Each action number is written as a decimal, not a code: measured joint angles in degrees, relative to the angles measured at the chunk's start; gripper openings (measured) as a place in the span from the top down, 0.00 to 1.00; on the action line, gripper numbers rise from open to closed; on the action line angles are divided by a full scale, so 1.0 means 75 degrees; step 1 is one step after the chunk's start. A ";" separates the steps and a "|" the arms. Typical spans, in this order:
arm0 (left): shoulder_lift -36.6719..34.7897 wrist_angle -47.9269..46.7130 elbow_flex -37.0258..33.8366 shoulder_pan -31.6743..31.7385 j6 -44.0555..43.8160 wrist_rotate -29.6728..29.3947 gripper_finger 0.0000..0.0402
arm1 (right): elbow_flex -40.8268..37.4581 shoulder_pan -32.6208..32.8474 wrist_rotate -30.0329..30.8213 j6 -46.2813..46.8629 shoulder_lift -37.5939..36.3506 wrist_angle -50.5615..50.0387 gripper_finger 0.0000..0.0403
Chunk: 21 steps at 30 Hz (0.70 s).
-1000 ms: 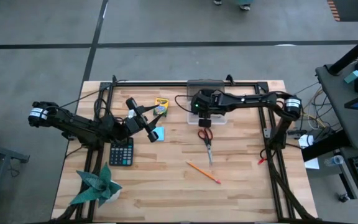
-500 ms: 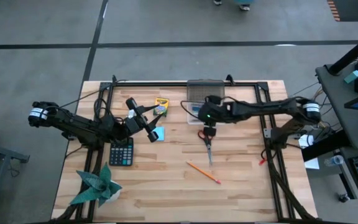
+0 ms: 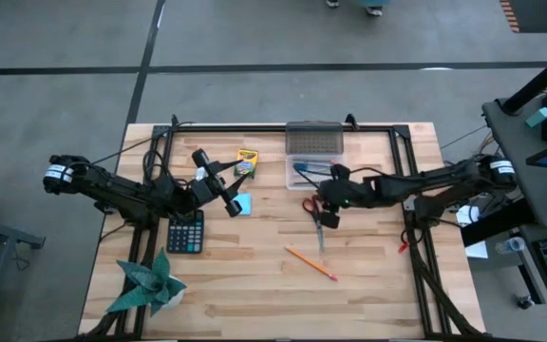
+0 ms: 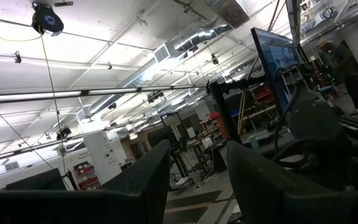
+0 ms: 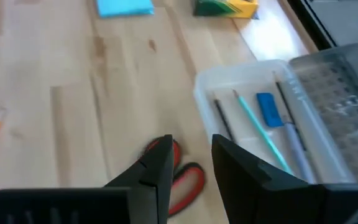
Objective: Pack school essentials
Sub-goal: Put the orange pencil into the transparent supply box
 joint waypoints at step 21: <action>0.0611 -0.0035 0.0477 0.0000 -0.0097 0.0040 0.65 | -0.2609 0.1485 0.0077 -0.1709 -0.0892 0.4684 0.83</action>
